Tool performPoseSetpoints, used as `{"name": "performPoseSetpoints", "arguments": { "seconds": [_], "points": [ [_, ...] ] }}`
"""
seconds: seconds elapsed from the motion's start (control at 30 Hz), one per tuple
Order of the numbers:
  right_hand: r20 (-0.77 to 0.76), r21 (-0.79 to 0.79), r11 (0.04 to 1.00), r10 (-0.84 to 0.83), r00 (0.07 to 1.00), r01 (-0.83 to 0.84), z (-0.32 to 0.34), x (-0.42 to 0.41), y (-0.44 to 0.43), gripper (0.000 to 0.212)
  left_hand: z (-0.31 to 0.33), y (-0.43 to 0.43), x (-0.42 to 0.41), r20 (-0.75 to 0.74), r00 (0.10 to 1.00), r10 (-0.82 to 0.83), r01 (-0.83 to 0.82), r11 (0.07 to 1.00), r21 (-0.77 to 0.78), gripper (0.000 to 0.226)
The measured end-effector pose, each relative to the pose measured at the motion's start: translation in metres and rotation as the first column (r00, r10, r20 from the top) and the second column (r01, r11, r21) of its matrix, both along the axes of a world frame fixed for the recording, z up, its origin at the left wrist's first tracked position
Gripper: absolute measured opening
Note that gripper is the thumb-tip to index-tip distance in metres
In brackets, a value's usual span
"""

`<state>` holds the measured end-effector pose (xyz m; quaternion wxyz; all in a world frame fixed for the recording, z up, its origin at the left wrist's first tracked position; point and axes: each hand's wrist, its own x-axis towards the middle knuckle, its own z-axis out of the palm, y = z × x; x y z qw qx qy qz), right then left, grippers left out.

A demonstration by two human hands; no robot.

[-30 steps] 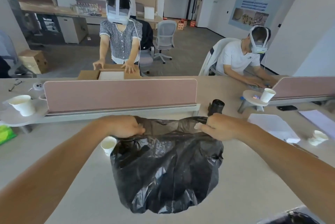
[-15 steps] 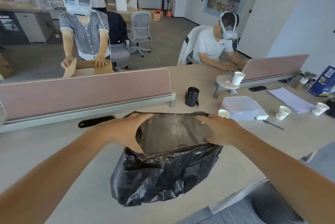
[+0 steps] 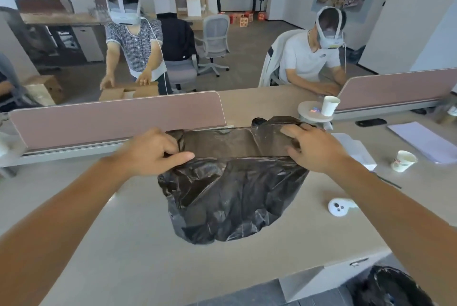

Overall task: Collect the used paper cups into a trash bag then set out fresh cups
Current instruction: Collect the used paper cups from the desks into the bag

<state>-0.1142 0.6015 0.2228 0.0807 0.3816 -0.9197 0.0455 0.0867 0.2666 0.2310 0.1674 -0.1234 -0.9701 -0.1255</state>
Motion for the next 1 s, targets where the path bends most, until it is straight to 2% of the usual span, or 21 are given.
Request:
{"name": "performPoseSetpoints", "arguments": {
  "seconds": [0.1, 0.17, 0.23, 0.3, 0.33, 0.43, 0.57, 0.63, 0.77, 0.8, 0.9, 0.93, 1.0],
  "points": [
    [0.0, -0.033, 0.998, -0.044, 0.999, 0.044, 0.012, 0.001, 0.034, 0.067, 0.016, 0.036, -0.017, -0.242, 0.969, -0.05, 0.031, 0.996, -0.08, 0.061],
    [-0.021, -0.032, 0.997, -0.077, 0.997, 0.076, 0.022, 0.0, 0.055, 0.076, 0.021, 0.06, -0.037, -0.336, 0.942, -0.005, -0.015, 0.998, -0.059, 0.063],
    [-0.016, -0.034, 0.991, -0.13, 0.991, 0.13, 0.029, 0.0, 0.079, 0.082, 0.026, 0.084, -0.062, -0.308, 0.948, 0.084, -0.088, 0.996, 0.001, 0.067],
    [0.004, -0.023, 0.979, -0.203, 0.979, 0.203, 0.034, 0.003, 0.103, 0.088, 0.025, 0.101, -0.087, -0.22, 0.966, 0.139, -0.132, 0.99, 0.043, 0.043],
    [0.002, -0.011, 0.969, -0.249, 0.969, 0.249, 0.038, 0.006, 0.116, 0.09, 0.025, 0.111, -0.098, -0.13, 0.981, 0.141, -0.134, 0.989, 0.06, 0.033],
    [-0.011, 0.057, 0.928, -0.369, 0.929, 0.369, 0.047, 0.026, 0.15, 0.092, 0.021, 0.146, -0.121, 0.145, 0.985, 0.088, -0.09, 0.996, 0.006, 0.066],
    [-0.006, 0.158, 0.823, -0.552, 0.834, 0.546, 0.059, 0.064, 0.192, 0.095, 0.01, 0.202, -0.146, 0.248, 0.969, -0.002, 0.014, 0.999, -0.045, 0.131],
    [0.007, 0.2, 0.761, -0.631, 0.775, 0.618, 0.06, 0.084, 0.213, 0.092, 0.004, 0.233, -0.155, 0.28, 0.957, -0.08, 0.099, 0.994, -0.055, 0.137],
    [-0.006, 0.225, 0.641, -0.752, 0.659, 0.733, 0.061, 0.112, 0.263, 0.079, -0.002, 0.294, -0.17, 0.381, 0.898, -0.222, 0.216, 0.975, 0.06, 0.119],
    [-0.011, 0.234, 0.615, -0.773, 0.635, 0.753, 0.06, 0.116, 0.276, 0.076, 0.0, 0.31, -0.171, 0.381, 0.886, -0.266, 0.242, 0.964, 0.111, 0.104],
    [-0.013, 0.268, 0.566, -0.807, 0.59, 0.779, 0.048, 0.121, 0.321, 0.078, 0.003, 0.357, -0.169, 0.271, 0.853, -0.445, 0.358, 0.879, 0.315, 0.042],
    [-0.01, 0.277, 0.558, -0.813, 0.583, 0.782, 0.042, 0.12, 0.337, 0.079, 0.002, 0.372, -0.172, 0.245, 0.838, -0.488, 0.385, 0.846, 0.368, 0.032],
    [-0.008, 0.301, 0.545, -0.819, 0.574, 0.782, 0.029, 0.116, 0.37, 0.077, -0.004, 0.403, -0.179, 0.234, 0.804, -0.547, 0.432, 0.807, 0.402, 0.029]
  ]
}}
